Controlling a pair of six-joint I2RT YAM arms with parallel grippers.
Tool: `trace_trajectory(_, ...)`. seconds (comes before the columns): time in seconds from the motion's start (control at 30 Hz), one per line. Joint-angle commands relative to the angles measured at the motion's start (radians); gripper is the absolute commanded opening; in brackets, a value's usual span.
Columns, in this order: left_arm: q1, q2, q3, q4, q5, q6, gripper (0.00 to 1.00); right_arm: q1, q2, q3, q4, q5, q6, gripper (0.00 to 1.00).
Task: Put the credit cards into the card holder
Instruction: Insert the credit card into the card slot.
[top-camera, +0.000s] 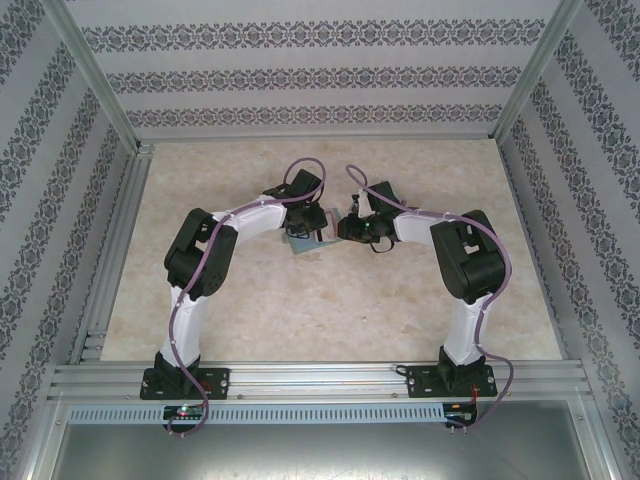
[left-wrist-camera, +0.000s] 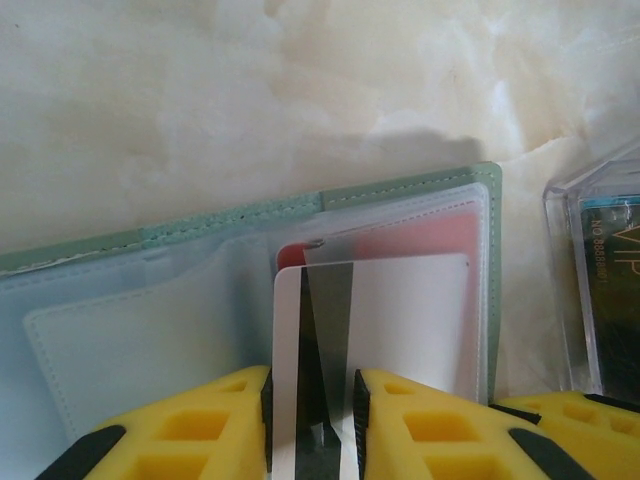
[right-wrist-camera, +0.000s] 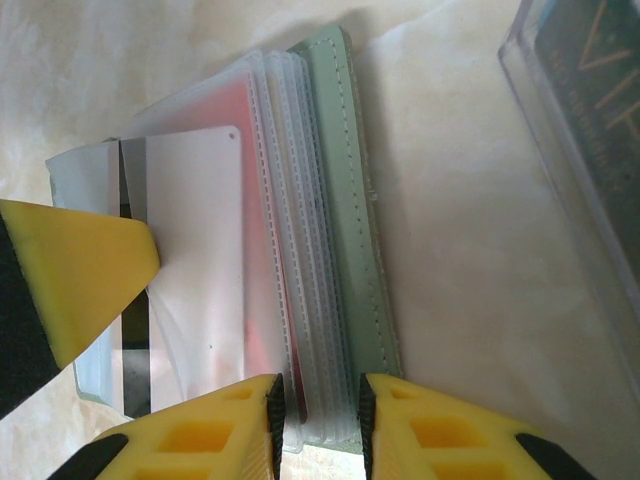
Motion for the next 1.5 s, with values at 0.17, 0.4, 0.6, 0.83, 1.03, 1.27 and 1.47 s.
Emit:
trace_trajectory(0.17, -0.022, -0.035, -0.004, -0.065, -0.021, 0.003, 0.32, -0.004, 0.020, 0.017, -0.038, -0.004, -0.022, 0.30)
trace_trajectory(0.4, 0.005, -0.087, -0.033, -0.078, -0.040, 0.026, 0.38, -0.003, -0.006, 0.007, -0.035, -0.009, -0.026, 0.30)
trace_trajectory(0.6, 0.024, -0.123, -0.042, -0.076, -0.036, 0.053, 0.43, 0.001, -0.052, 0.001, -0.047, -0.007, -0.038, 0.30)
trace_trajectory(0.83, 0.048, -0.137, -0.135, 0.016, 0.022, 0.041, 0.42, 0.013, -0.111, 0.013, -0.092, 0.029, -0.065, 0.30)
trace_trajectory(1.03, 0.077, -0.184, -0.225, 0.049, 0.013, 0.049, 0.36, 0.065, -0.196, 0.022, -0.192, 0.030, -0.105, 0.30)
trace_trajectory(1.27, 0.107, -0.201, -0.324, 0.146, 0.048, 0.026, 0.29, 0.177, -0.182, 0.037, -0.227, -0.030, -0.066, 0.30)
trace_trajectory(1.47, 0.106, -0.191, -0.342, 0.178, 0.071, 0.022, 0.23, 0.231, -0.057, 0.119, -0.201, -0.042, -0.035, 0.30)
